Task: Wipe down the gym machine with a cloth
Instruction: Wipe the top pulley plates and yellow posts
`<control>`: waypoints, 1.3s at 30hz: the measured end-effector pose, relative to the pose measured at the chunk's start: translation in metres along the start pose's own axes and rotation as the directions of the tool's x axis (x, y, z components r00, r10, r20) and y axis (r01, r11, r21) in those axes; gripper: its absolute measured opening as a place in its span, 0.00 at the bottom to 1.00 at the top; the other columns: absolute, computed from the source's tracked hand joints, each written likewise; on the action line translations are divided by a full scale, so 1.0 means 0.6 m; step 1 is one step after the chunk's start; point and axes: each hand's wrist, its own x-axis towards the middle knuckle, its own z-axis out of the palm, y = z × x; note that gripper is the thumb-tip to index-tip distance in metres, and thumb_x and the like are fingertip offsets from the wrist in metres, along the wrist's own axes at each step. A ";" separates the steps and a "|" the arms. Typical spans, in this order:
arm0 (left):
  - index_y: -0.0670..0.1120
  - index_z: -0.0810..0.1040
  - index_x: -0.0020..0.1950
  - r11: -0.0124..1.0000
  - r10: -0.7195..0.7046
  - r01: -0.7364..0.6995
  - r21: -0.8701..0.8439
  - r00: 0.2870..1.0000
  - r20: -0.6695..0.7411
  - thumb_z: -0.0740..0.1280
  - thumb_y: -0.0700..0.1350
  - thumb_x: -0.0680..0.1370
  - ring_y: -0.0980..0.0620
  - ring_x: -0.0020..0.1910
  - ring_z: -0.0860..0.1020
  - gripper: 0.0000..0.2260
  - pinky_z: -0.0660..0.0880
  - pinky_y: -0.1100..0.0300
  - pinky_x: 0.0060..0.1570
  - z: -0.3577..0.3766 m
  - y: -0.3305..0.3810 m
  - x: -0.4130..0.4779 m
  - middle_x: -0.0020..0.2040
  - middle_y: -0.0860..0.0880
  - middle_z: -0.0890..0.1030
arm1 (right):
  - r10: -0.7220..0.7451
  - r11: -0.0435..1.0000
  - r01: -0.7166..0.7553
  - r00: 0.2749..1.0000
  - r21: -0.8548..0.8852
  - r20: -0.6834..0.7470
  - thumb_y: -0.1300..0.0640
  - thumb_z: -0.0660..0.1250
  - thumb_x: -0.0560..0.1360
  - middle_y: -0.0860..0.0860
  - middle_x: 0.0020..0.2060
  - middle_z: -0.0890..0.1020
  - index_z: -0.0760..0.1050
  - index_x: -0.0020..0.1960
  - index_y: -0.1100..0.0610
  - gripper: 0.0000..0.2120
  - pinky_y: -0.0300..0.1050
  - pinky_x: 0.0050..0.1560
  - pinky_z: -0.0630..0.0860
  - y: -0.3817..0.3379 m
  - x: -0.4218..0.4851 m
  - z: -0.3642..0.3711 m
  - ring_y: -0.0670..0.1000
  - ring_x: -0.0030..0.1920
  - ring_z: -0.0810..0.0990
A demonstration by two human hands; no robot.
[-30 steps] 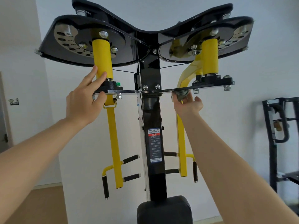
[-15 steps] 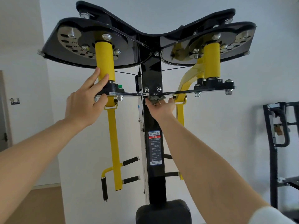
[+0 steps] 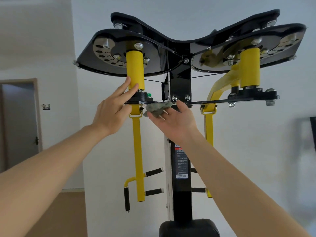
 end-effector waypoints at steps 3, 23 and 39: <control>0.60 0.66 0.78 1.000 0.018 -0.020 0.024 0.997 0.080 0.57 0.53 0.71 0.50 0.58 0.79 0.33 0.75 0.53 0.50 -0.029 -0.005 -0.012 0.80 0.62 0.59 | -0.005 1.000 0.005 1.000 -0.029 -0.009 0.47 0.60 0.83 0.64 0.65 0.77 0.73 0.68 0.66 0.24 0.64 0.69 0.72 0.015 -0.011 0.013 0.66 0.63 0.78; 0.54 0.70 0.76 0.995 0.097 -0.100 0.028 0.991 0.097 0.63 0.60 0.67 0.53 0.56 0.79 0.37 0.82 0.51 0.45 -0.053 -0.005 -0.042 0.72 0.66 0.66 | 0.082 0.997 -0.082 0.994 -0.012 0.074 0.41 0.64 0.78 0.65 0.65 0.77 0.74 0.68 0.66 0.31 0.61 0.69 0.71 0.078 -0.011 0.039 0.65 0.66 0.77; 0.54 0.72 0.73 0.995 0.072 -0.073 0.066 0.997 0.007 0.66 0.62 0.69 0.52 0.53 0.80 0.32 0.82 0.49 0.48 -0.040 0.001 -0.045 0.71 0.64 0.70 | 0.144 0.989 -0.140 0.981 -0.044 0.131 0.42 0.64 0.78 0.66 0.65 0.77 0.73 0.69 0.67 0.32 0.61 0.73 0.67 0.071 -0.005 0.035 0.66 0.68 0.76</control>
